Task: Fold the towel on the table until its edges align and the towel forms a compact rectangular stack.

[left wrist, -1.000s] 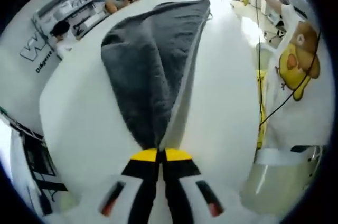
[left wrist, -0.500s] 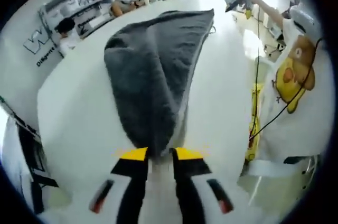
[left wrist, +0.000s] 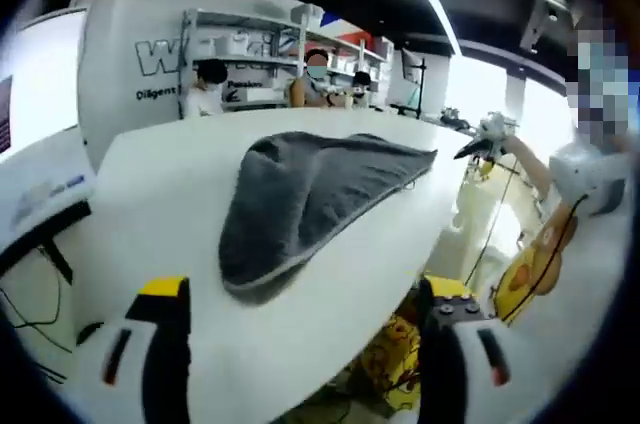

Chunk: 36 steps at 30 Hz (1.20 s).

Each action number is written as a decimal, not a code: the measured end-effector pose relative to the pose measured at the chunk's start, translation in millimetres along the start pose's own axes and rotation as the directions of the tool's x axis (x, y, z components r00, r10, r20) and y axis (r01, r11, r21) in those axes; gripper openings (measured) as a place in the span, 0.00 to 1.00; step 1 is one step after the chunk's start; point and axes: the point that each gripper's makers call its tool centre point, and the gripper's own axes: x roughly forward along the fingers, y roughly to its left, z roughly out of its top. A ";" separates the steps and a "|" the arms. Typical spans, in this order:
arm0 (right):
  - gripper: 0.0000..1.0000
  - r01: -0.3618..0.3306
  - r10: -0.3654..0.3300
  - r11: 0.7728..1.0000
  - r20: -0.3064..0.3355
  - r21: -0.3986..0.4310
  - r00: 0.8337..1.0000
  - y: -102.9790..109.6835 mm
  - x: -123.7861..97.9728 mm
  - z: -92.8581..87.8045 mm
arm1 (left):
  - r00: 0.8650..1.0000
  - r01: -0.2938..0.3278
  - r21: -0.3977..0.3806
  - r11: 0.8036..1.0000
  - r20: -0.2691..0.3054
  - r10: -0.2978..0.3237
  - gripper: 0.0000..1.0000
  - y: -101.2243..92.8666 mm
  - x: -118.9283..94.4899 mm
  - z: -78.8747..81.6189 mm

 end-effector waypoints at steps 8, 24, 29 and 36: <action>0.88 0.021 -0.021 1.000 -0.008 0.004 1.000 -0.3 -4.4 -5.7 | 1.000 0.010 0.022 1.000 0.002 -0.010 0.99 -23.5 1.1 -4.8; 0.88 0.033 -0.032 0.999 -0.009 0.002 0.999 -3.0 -7.2 -9.0 | 1.000 0.028 0.028 0.999 -0.007 -0.028 0.99 -27.2 3.6 -4.6; 0.88 0.040 -0.040 0.999 -0.007 0.007 0.999 -10.2 -7.8 -10.7 | 1.000 0.026 0.030 0.999 -0.008 -0.025 0.99 -25.7 2.3 -3.6; 0.88 0.042 -0.042 0.999 -0.001 0.015 0.999 -12.7 -8.9 -11.1 | 1.000 0.025 0.030 0.999 -0.014 -0.025 0.99 -24.2 3.7 -3.0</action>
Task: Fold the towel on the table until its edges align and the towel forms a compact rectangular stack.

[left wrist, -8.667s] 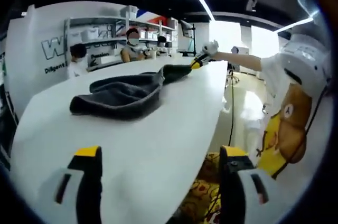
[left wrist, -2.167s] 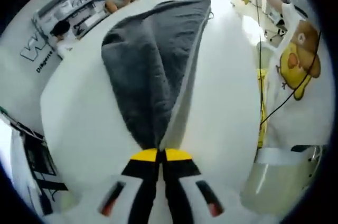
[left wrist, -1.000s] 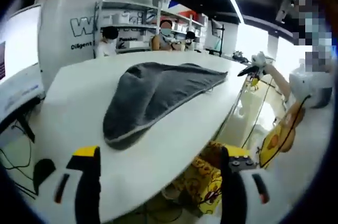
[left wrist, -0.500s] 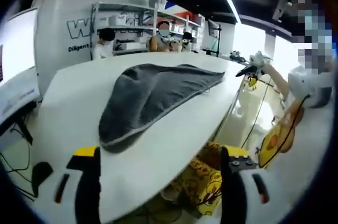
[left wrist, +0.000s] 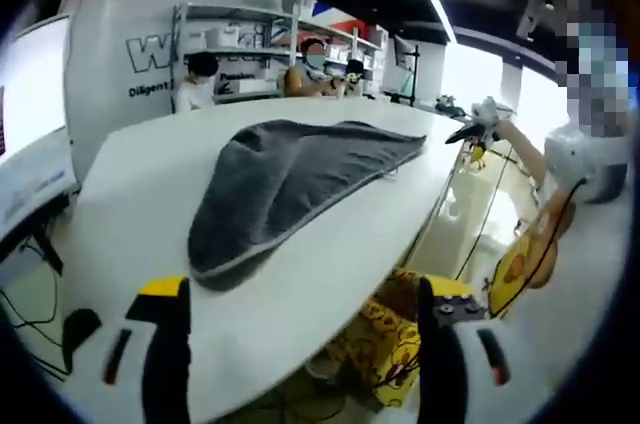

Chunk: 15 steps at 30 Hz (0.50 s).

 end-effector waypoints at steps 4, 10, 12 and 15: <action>0.88 -0.002 0.002 1.000 -0.001 -0.004 1.000 0.9 0.2 -0.4 | 1.000 0.004 0.004 1.000 -0.007 -0.004 0.99 -1.2 0.9 0.0; 0.87 0.000 0.000 1.000 -0.005 -0.005 1.000 -3.8 1.8 -1.6 | 1.000 0.016 0.018 1.000 -0.025 -0.016 0.97 -2.0 3.0 0.6; 0.86 0.001 -0.001 1.000 -0.006 -0.007 1.000 -6.4 2.5 -1.1 | 0.999 0.027 0.025 0.999 -0.038 -0.026 0.95 1.0 5.0 0.7; 0.83 0.007 -0.007 1.000 -0.009 -0.025 1.000 -13.5 3.9 0.8 | 0.998 0.031 0.035 0.999 -0.049 -0.029 0.93 8.5 8.6 1.1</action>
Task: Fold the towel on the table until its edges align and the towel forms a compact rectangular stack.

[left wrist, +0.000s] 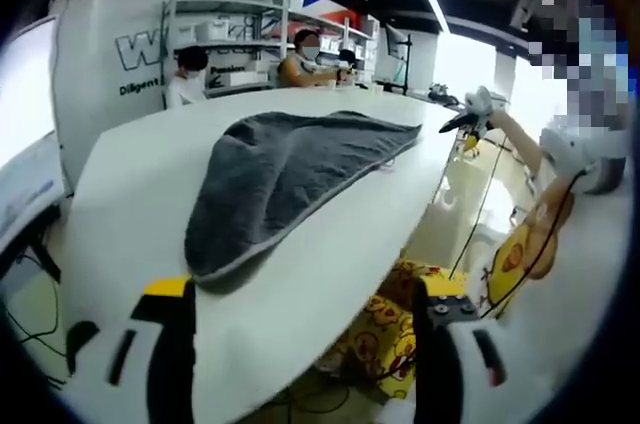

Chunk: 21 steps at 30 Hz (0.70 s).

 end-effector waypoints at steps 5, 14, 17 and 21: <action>0.81 0.022 -0.022 1.000 -0.019 -0.008 1.000 -15.0 2.8 -1.3 | 1.000 0.019 0.044 0.999 -0.008 -0.019 0.81 14.4 8.2 3.0; 0.70 0.074 -0.076 0.993 -0.019 -0.088 0.997 -50.7 8.8 2.1 | 0.994 0.042 0.090 0.995 -0.101 -0.033 0.46 48.9 24.9 -7.5; 0.67 0.067 -0.071 0.981 -0.014 -0.182 0.997 -58.4 10.0 5.1 | 0.993 0.045 0.090 0.995 -0.111 -0.035 0.39 54.1 29.7 -7.0; 0.63 0.047 -0.049 0.967 -0.001 -0.250 0.999 -62.6 13.6 10.2 | 0.987 0.050 0.132 0.990 -0.155 -0.029 0.35 58.5 34.9 -12.1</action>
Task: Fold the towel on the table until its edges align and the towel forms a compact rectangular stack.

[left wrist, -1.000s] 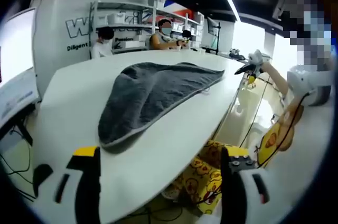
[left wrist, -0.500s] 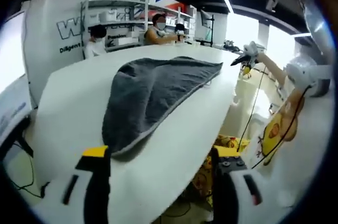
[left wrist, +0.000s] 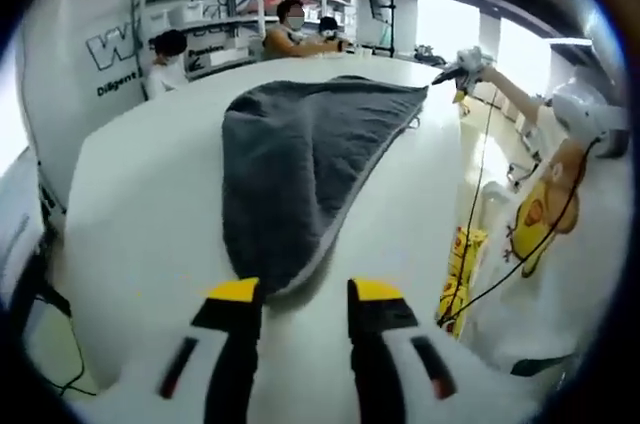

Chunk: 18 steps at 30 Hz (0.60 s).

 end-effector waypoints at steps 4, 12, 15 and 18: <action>0.56 -0.013 0.013 0.998 0.002 -0.057 1.000 -7.4 7.3 2.1 | 1.000 0.004 0.021 1.000 -0.015 -0.004 0.29 0.8 4.0 -2.3; 0.47 -0.030 0.026 0.993 -0.034 -0.112 0.999 -19.7 22.6 -5.8 | 0.999 0.004 0.019 1.000 -0.039 -0.004 0.23 8.3 11.3 -7.4; 0.47 -0.007 0.004 0.994 -0.028 -0.111 1.000 -28.3 22.3 -5.1 | 0.999 0.003 0.014 1.000 -0.043 -0.002 0.22 10.3 12.6 -8.1; 0.47 0.019 -0.019 0.994 0.000 -0.105 1.000 -37.0 17.1 0.0 | 0.999 0.005 0.016 1.000 -0.048 -0.005 0.21 10.8 13.4 -8.5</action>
